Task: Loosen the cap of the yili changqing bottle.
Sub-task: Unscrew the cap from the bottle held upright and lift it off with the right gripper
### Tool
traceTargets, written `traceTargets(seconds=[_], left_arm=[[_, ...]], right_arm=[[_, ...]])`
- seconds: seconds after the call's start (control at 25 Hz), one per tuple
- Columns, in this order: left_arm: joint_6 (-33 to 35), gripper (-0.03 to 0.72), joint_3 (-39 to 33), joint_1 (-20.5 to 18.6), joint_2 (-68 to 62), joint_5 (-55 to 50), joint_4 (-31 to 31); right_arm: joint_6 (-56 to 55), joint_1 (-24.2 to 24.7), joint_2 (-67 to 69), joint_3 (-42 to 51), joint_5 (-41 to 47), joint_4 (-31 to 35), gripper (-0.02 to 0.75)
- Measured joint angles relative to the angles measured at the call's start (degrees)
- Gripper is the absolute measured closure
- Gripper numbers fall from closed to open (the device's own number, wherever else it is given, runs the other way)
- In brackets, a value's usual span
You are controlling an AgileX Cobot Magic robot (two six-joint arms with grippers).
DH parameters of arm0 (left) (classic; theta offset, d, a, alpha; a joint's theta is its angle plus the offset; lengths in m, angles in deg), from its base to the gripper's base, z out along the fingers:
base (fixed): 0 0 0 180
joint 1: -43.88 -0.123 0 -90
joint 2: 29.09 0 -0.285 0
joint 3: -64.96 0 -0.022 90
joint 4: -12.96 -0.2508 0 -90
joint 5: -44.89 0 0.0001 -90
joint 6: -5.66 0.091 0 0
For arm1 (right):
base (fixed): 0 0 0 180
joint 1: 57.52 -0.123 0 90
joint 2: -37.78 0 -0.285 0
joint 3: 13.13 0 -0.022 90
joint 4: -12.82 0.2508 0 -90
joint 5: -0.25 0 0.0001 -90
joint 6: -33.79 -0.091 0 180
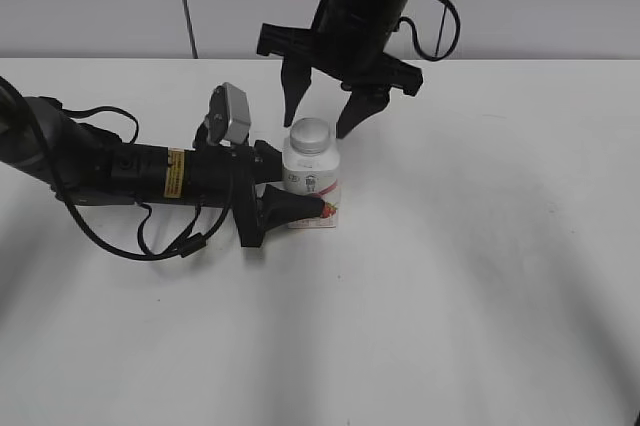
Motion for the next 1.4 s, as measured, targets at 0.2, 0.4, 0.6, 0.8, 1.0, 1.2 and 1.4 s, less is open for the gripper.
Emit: traceTargets(seconds=[0.2,0.4,0.6,0.8,1.0,1.2,1.4], left_arm=[[0.0,0.282,0.0,0.0,0.0,0.0,0.0],[0.0,0.282,0.0,0.0,0.0,0.0,0.0],[0.0,0.282,0.0,0.0,0.0,-0.1,0.2],[0.0,0.282,0.0,0.0,0.0,-0.1,0.2],[0.0,0.282,0.0,0.0,0.0,-0.2,0.2],[0.0,0.282,0.0,0.0,0.0,-0.2,0.2],[0.0,0.282,0.0,0.0,0.0,-0.2,0.3]], right_arm=[[-0.1,-0.1,1.2,-0.1,-0.9,0.0,0.258],[-0.1,-0.9,1.8,-0.2,-1.7,-0.8,0.258],[-0.1,-1.1,1.8,-0.3,-2.1,-1.9,0.258],[-0.1,-1.1,1.8,-0.3,-2.3,-2.3,0.261],[-0.1,-1.1,1.8,-0.3,-2.2,-2.6,0.319],[-0.1,-1.1,1.8,-0.4,-2.1,-2.6,0.323],[1.0,-1.1,1.8,-0.4,-2.0,-2.7,0.339]])
